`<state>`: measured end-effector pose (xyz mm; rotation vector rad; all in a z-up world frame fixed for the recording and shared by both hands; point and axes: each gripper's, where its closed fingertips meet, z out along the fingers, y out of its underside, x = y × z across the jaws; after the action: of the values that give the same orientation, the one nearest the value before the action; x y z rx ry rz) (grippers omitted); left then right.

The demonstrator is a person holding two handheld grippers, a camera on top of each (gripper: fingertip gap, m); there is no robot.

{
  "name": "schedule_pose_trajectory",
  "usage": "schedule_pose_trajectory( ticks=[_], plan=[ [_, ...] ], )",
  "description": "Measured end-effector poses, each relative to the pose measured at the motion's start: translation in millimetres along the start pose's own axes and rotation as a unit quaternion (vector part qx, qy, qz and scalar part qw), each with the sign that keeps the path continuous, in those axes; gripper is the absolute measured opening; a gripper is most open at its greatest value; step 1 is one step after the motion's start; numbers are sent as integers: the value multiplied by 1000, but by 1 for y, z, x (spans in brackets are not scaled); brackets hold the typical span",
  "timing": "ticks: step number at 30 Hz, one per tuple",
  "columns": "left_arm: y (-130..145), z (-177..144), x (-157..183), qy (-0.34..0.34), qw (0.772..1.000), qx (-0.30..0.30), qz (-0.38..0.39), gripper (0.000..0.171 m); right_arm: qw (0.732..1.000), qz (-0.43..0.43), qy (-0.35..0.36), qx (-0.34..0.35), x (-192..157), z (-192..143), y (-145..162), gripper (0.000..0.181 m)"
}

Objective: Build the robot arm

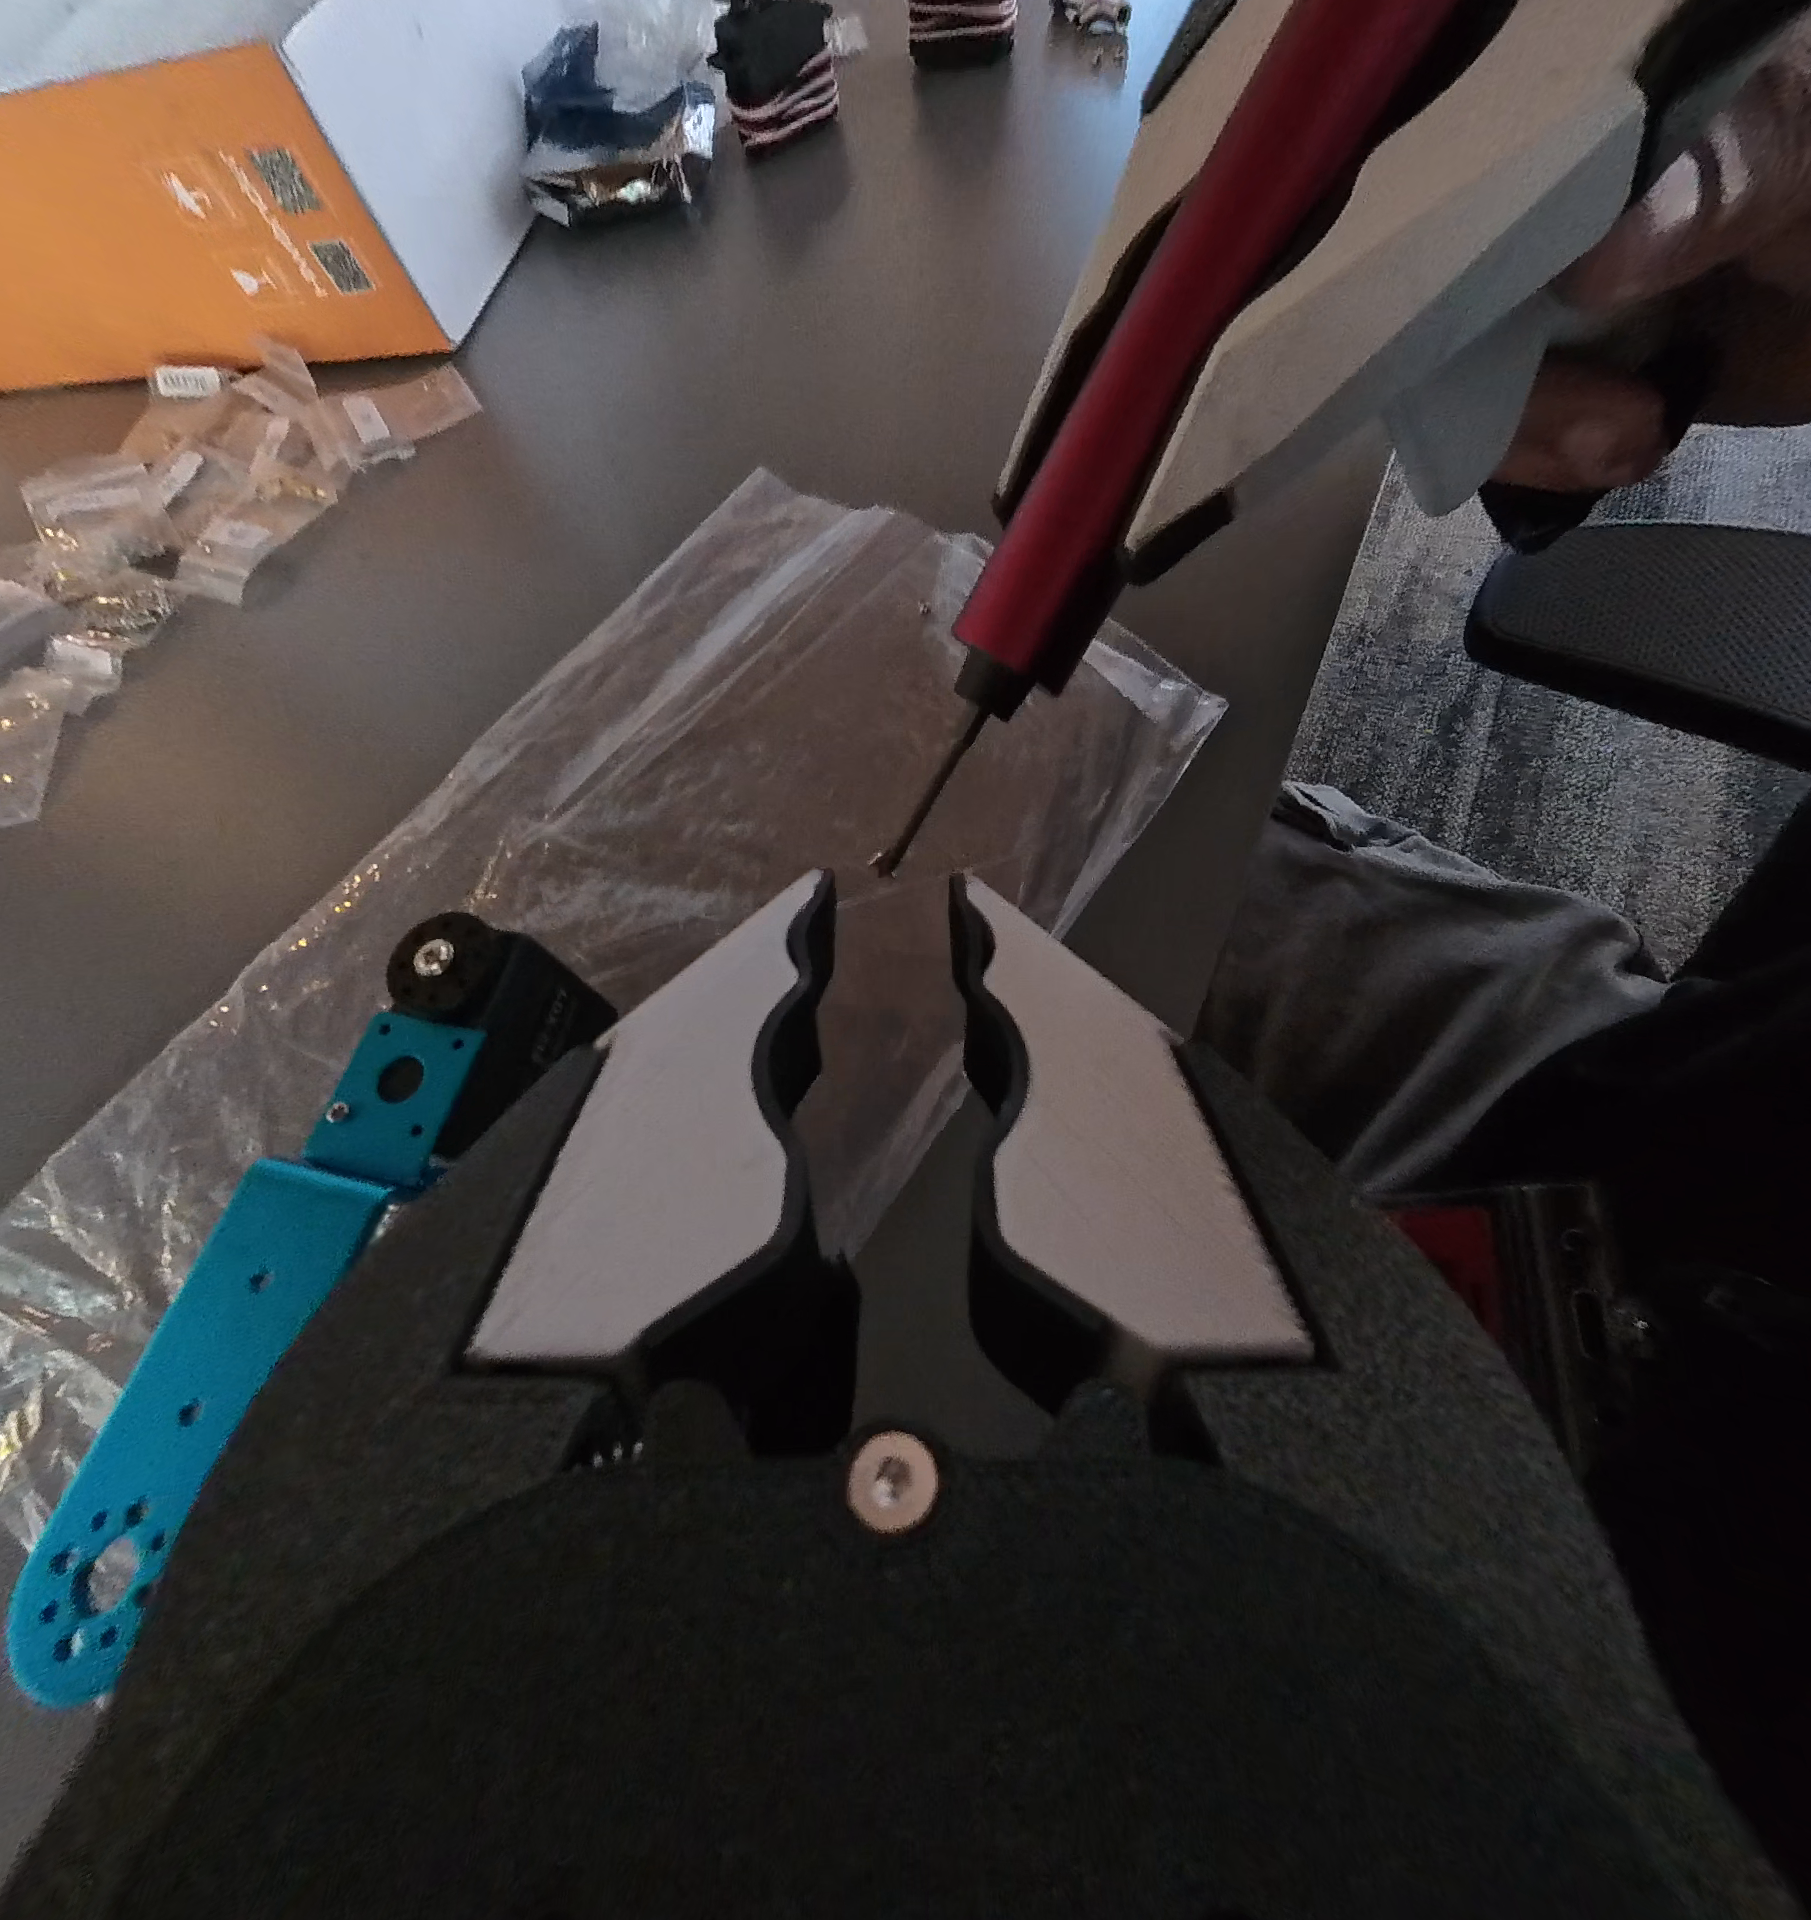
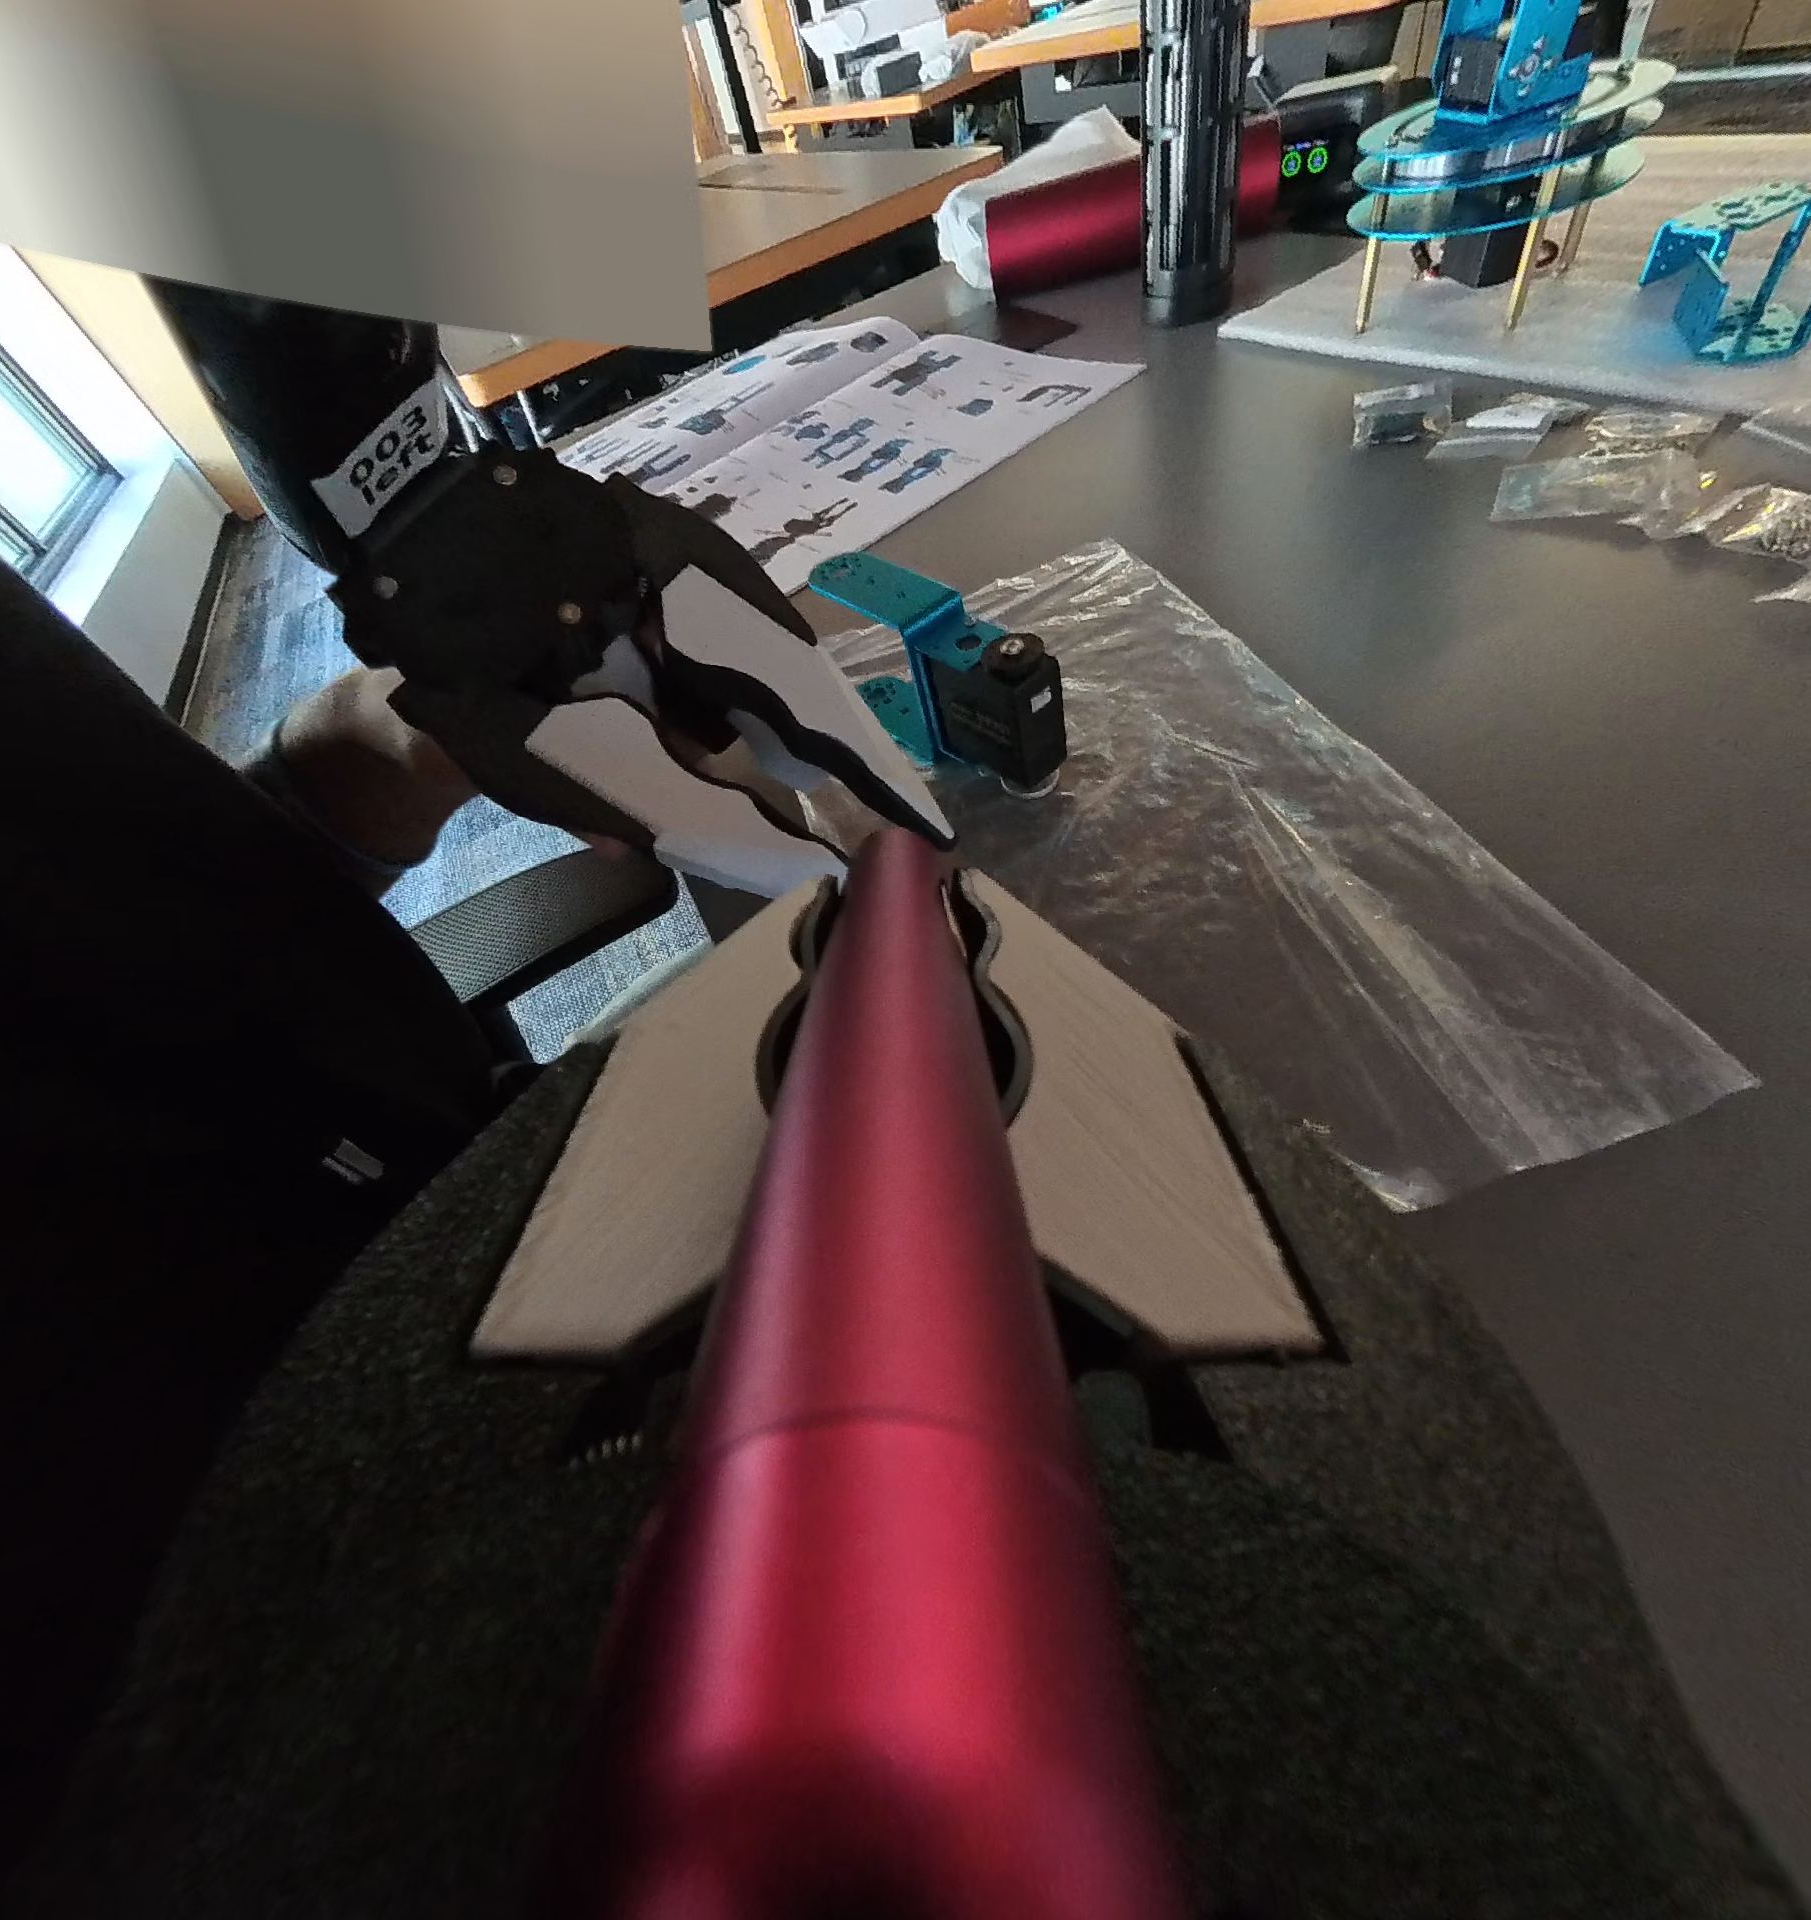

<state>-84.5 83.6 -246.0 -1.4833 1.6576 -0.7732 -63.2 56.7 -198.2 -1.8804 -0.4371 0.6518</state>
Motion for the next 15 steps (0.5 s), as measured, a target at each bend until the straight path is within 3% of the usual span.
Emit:
schedule_pose_trajectory(
  ticks=[12, 15],
  plan=[
    [-19, -8, 0, -17, 997, 61, 32, 4, 998, 31, -28, 36, -3, -8, -9, 22],
    [-17, -8, -2, -25, 998, 53, 35, 3, 998, 33, -29, 43, -3, -10, -11, 22]
  ],
)
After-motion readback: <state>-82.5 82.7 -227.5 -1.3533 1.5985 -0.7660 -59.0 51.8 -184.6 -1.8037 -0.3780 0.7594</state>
